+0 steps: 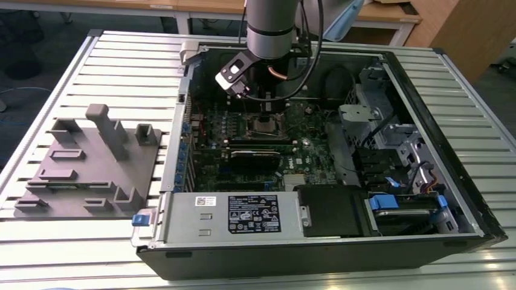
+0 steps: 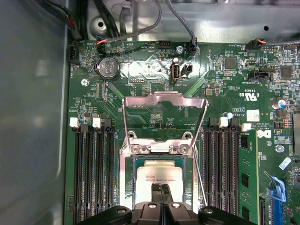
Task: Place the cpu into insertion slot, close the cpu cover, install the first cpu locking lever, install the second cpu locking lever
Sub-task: 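Close the cpu cover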
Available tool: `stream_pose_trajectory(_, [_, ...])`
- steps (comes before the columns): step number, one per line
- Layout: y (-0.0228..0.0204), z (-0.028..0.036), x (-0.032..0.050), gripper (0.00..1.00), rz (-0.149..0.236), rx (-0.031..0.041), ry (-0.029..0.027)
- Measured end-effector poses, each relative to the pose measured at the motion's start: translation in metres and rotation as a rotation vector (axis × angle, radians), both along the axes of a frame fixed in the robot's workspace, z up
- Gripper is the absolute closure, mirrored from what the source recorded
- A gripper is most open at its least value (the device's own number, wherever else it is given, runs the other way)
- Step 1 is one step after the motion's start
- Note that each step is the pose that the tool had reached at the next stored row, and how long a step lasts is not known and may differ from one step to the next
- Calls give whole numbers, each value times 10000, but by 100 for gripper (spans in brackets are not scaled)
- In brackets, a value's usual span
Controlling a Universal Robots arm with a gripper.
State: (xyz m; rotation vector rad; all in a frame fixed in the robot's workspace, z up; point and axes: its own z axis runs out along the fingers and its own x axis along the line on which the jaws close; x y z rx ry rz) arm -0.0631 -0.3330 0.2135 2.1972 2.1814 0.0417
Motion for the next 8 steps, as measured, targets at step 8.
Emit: stream_pose_trajectory(8, [0, 31, 0, 90, 0, -1, 1])
